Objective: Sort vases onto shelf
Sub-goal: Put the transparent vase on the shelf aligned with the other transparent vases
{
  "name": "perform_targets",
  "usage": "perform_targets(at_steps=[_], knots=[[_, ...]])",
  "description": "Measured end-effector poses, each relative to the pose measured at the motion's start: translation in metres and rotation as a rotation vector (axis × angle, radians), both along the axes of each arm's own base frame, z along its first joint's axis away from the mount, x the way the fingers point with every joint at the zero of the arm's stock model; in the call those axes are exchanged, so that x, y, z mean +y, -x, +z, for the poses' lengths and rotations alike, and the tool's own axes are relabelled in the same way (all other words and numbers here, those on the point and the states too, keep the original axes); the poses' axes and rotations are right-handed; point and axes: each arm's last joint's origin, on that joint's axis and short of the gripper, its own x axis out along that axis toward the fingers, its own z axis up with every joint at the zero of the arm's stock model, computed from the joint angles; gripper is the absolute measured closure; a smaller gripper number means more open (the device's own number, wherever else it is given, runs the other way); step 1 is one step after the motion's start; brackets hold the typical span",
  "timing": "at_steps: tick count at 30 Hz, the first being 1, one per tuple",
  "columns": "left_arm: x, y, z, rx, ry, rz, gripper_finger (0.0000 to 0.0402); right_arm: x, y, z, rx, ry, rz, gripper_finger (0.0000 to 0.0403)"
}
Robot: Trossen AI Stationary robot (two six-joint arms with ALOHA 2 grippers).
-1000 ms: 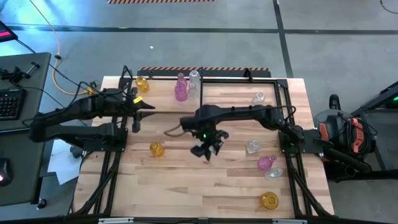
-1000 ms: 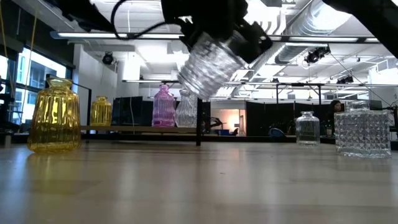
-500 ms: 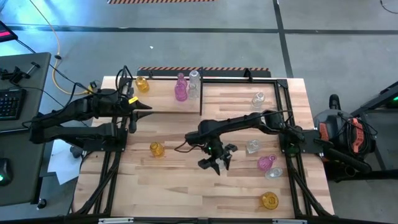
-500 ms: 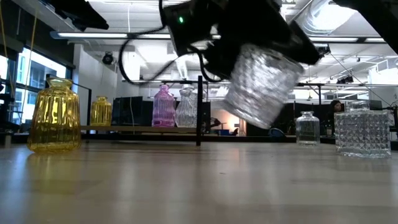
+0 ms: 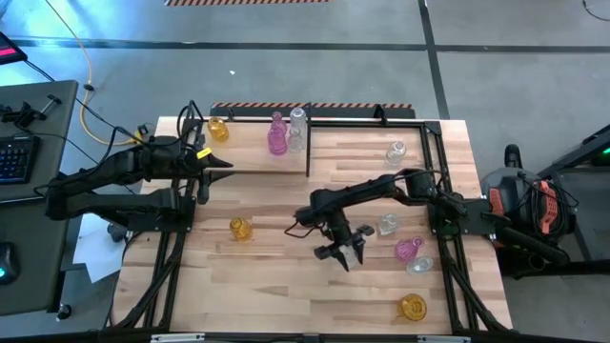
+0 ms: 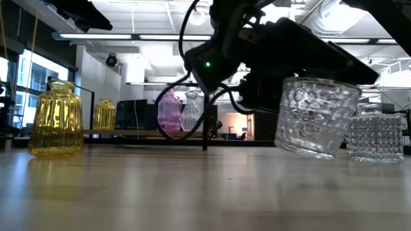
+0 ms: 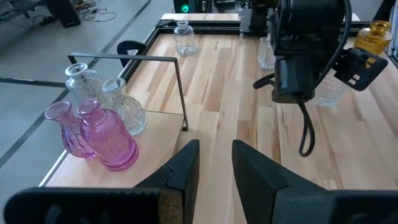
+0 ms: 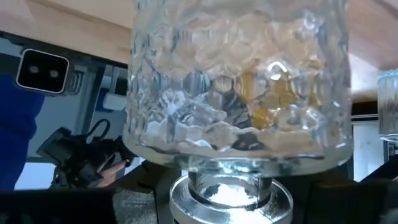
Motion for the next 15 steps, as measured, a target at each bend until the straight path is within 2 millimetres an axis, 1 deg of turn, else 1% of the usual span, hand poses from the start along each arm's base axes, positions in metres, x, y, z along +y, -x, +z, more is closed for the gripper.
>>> perform_targets(at_steps=[4,11,15], knots=[[0.0,0.0,0.0,0.0,0.0,0.0,0.0314,-0.001,0.0,-0.003,-0.016,-0.005,0.001,0.0229],[0.0,0.0,0.0,0.0,-0.001,0.0,0.0314,-0.003,-0.008,-0.006,-0.11,-0.05,-0.028,0.0201],[0.0,0.0,0.0,0.0,-0.001,-0.001,0.0314,-0.007,-0.012,-0.007,-0.137,-0.049,-0.05,0.0196]])
